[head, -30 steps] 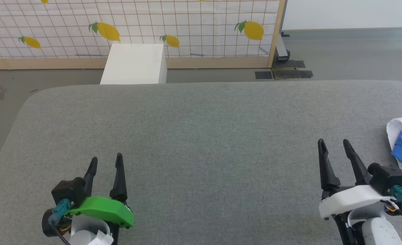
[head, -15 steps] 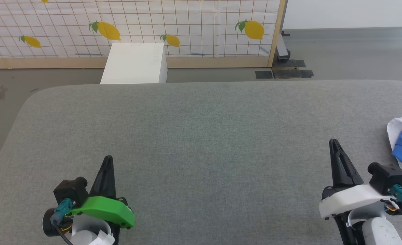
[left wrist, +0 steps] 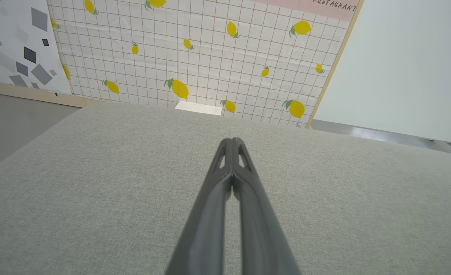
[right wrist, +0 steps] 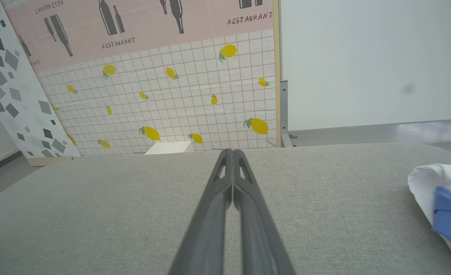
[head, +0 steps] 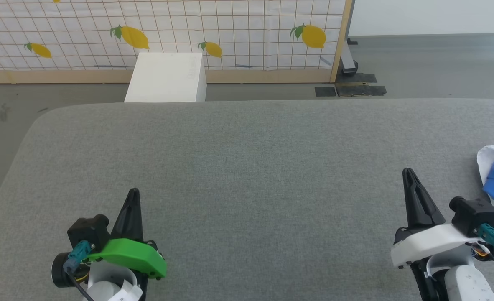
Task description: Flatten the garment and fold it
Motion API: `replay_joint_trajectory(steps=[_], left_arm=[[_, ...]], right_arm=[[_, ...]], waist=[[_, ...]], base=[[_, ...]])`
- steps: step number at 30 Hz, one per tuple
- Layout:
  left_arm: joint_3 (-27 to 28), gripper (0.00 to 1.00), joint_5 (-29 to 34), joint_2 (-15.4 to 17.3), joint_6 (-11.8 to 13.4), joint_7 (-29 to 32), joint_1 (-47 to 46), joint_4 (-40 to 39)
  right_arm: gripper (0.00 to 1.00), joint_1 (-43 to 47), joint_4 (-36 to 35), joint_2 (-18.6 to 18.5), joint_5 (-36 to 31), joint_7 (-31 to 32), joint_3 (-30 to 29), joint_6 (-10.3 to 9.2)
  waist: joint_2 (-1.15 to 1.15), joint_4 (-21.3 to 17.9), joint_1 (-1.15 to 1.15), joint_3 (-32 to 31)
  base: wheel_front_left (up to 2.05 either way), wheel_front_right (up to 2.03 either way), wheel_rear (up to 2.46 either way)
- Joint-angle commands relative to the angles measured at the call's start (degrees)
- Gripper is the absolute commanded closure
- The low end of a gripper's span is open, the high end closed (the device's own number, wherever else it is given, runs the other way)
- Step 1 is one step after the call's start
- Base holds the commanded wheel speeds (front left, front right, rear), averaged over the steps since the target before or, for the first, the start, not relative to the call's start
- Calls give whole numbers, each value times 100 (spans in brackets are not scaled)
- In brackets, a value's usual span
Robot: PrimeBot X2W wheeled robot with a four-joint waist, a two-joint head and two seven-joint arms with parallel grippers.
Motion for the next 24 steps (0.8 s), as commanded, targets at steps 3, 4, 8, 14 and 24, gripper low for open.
replay_joint_trajectory(steps=[3, 4, 8, 14, 24], left_arm=[[26, 100, 137, -35, -1, 48, 78, -70], [30, 100, 155, -39, -1, 60, 82, -82], [47, 100, 222, -55, -1, 103, 98, -126], [73, 100, 322, -78, -1, 167, 122, -193], [116, 100, 489, -116, -2, 275, 161, -304]], right_arm=[[100, 102, -74, 1, -71, 56, 20, -2], [100, 107, -85, 1, -82, 66, 23, -2], [100, 124, -125, 1, -120, 102, 33, -2], [100, 150, -185, 1, -177, 157, 48, -2], [100, 194, -286, 1, -272, 248, 73, -3]], waist=[[7, 5, 0, 1], [7, 6, 0, 1], [8, 11, 0, 3], [10, 19, 0, 5], [13, 32, 0, 8]], base=[[0, 0, 0], [0, 0, 0], [0, 0, 0], [0, 0, 0], [0, 0, 0]])
